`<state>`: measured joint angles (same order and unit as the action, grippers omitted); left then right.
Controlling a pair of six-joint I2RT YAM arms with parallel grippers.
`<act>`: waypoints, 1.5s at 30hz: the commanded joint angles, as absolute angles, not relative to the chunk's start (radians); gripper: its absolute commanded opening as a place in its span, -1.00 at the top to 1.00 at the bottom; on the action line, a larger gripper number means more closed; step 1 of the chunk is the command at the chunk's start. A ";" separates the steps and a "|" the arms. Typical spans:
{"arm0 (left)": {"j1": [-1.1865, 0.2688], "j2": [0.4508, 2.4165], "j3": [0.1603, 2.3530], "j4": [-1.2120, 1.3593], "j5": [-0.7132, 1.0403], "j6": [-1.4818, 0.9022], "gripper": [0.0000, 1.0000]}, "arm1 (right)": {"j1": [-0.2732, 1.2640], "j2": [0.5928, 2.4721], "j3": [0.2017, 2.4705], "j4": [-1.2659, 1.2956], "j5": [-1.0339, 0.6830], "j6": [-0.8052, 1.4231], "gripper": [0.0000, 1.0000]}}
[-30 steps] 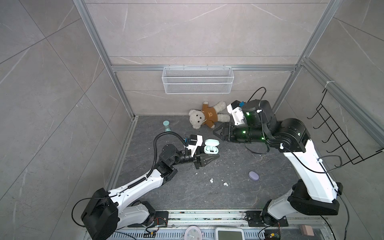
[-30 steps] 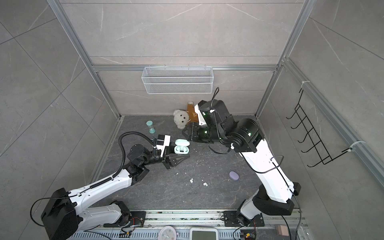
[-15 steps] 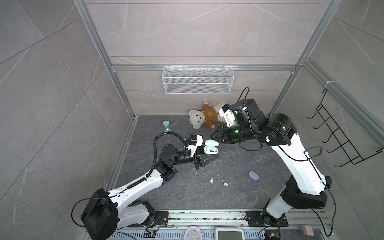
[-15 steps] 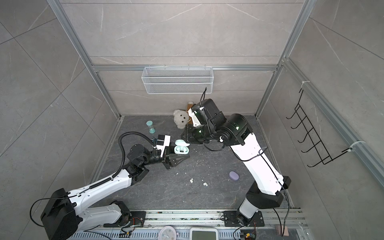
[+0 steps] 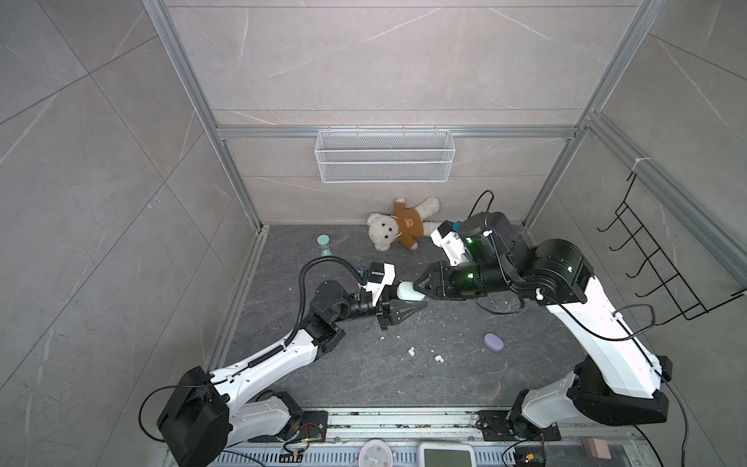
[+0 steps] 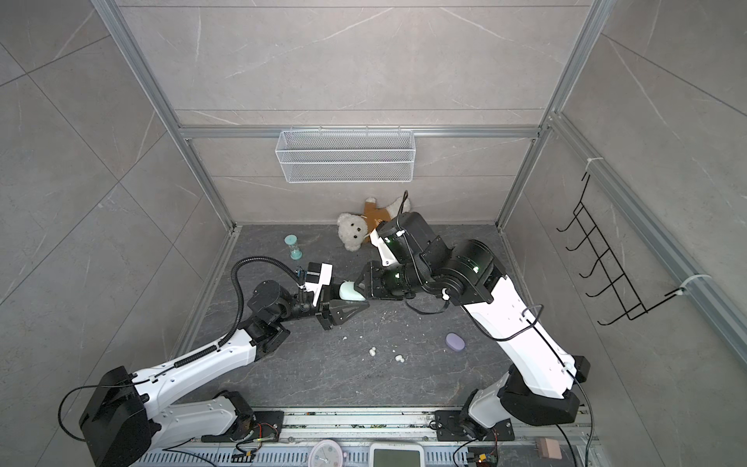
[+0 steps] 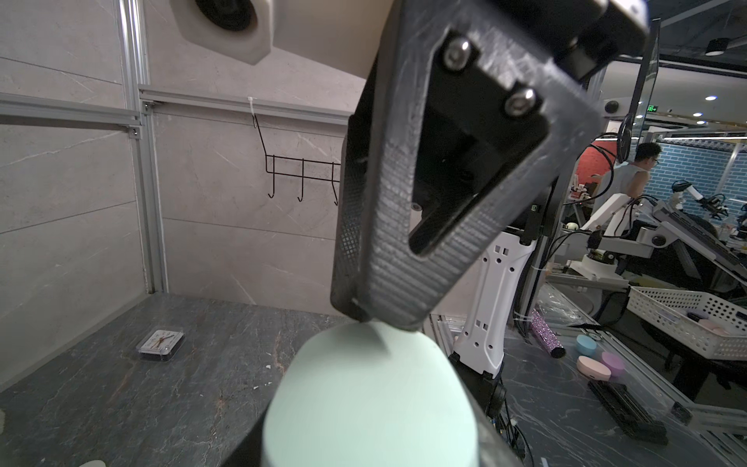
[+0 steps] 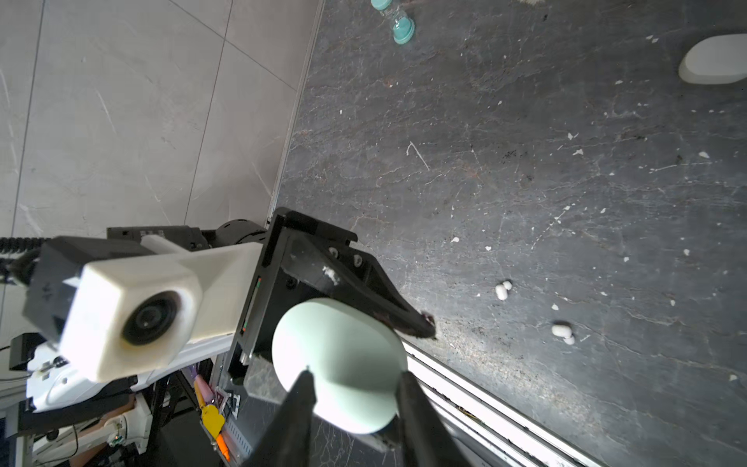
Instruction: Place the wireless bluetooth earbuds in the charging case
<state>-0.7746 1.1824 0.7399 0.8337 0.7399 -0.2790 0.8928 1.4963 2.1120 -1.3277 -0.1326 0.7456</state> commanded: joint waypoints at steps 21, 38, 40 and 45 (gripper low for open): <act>-0.816 1.154 0.808 0.547 0.721 -0.003 0.48 | 0.858 1.582 2.093 -1.453 -0.205 0.807 -0.65; -0.816 1.157 0.811 0.532 0.720 0.009 0.48 | 0.858 1.573 2.020 -1.425 -0.245 0.831 -0.68; -0.816 1.157 0.811 0.532 0.719 0.008 0.48 | 0.858 1.570 2.015 -1.418 -0.245 0.837 -0.65; -0.816 1.155 0.811 0.529 0.721 0.009 0.48 | 0.857 1.566 2.005 -1.405 -0.250 0.844 -0.55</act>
<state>-0.8139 1.1805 0.7689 0.4973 0.7166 -0.0223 0.8597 1.5845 2.0144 -1.4170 -0.2390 0.8288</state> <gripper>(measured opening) 0.415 0.778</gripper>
